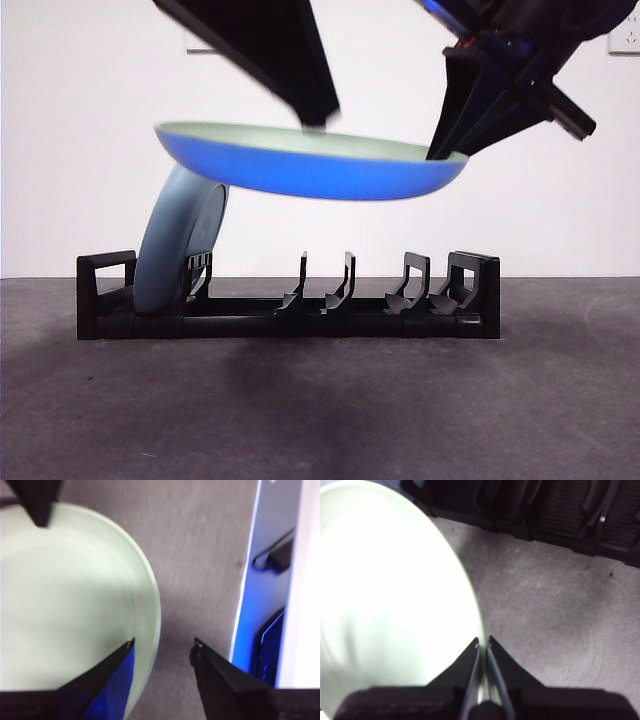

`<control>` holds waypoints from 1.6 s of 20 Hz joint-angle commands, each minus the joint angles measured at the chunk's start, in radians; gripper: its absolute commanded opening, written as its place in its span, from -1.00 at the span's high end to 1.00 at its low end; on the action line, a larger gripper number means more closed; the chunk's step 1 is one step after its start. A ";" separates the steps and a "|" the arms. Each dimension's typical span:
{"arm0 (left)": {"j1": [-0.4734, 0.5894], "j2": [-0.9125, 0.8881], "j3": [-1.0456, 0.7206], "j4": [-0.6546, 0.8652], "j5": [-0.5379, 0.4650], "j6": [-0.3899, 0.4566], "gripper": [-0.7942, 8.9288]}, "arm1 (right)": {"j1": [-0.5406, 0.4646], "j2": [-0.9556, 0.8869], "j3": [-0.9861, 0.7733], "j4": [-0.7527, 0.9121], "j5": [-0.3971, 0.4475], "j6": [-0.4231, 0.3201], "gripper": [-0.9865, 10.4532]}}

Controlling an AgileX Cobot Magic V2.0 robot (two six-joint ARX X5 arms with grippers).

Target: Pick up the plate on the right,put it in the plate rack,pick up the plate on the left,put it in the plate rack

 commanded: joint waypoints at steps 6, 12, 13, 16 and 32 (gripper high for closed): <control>-0.025 0.128 0.006 0.030 -0.080 0.084 0.47 | 0.001 -0.021 0.000 -0.045 -0.014 -0.015 0.85; -0.025 0.142 0.006 0.036 -0.107 0.114 0.85 | 0.001 -0.024 0.000 -0.048 -0.015 -0.014 0.85; -0.025 0.142 0.006 0.036 -0.129 0.114 0.85 | 0.001 -0.024 0.000 -0.048 -0.015 -0.014 0.85; -0.026 0.142 0.006 0.039 -0.138 0.113 0.85 | 0.001 -0.035 0.000 -0.048 -0.014 -0.015 0.81; 0.174 0.141 0.006 0.583 0.167 -0.230 0.85 | -0.130 -0.427 0.000 0.062 0.354 -0.018 0.50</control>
